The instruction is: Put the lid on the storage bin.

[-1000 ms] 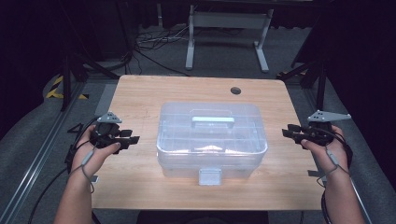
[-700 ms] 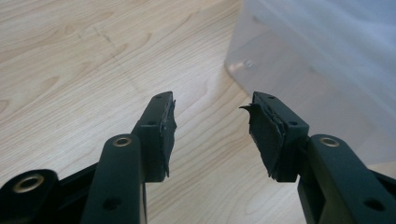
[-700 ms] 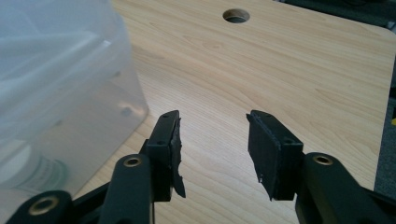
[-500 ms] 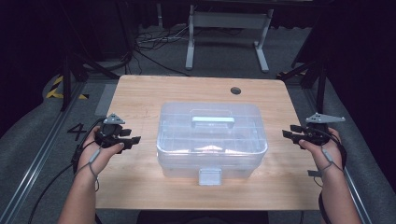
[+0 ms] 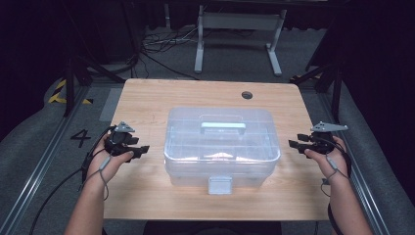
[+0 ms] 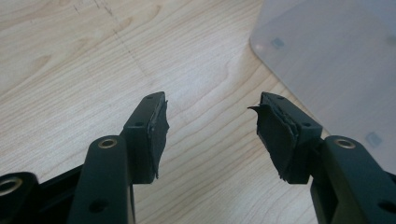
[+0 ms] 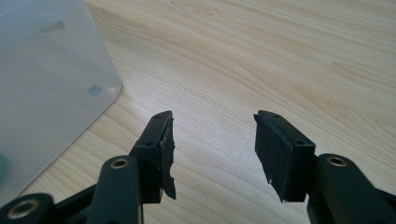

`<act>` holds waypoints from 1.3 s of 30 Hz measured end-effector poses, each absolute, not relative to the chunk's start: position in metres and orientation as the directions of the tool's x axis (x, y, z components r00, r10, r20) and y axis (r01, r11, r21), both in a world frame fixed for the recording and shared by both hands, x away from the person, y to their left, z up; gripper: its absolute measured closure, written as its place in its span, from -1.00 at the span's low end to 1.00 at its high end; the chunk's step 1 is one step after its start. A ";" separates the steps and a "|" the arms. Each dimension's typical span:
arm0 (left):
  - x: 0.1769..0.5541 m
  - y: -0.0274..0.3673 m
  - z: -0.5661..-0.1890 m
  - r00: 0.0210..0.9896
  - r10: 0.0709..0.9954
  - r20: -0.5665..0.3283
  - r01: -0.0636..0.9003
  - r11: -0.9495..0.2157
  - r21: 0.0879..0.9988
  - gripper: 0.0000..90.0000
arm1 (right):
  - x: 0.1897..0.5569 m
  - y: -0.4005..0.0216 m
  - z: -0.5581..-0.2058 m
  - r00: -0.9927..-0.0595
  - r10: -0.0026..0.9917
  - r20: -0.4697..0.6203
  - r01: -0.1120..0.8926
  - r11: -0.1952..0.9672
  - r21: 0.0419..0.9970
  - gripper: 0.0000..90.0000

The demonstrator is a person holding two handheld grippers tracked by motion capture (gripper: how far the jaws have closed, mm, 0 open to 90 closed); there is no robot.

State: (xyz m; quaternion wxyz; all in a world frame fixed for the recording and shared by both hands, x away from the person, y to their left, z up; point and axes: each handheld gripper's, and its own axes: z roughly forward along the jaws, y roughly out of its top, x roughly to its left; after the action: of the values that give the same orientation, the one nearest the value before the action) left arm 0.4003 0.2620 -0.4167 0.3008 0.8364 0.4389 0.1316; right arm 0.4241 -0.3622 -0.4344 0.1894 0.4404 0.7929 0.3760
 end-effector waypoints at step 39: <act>0.406 0.253 -0.436 0.602 0.794 -0.086 0.674 -0.447 0.588 -0.10 | 0.438 -0.335 -0.474 -0.532 0.845 0.063 0.551 0.289 0.783 -0.59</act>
State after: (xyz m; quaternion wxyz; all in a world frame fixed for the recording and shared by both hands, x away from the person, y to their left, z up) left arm 0.4062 0.2530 -0.4358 0.2962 0.8445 0.4345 0.1013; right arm 0.4375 -0.3348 -0.4737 0.1858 0.4468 0.7809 0.3950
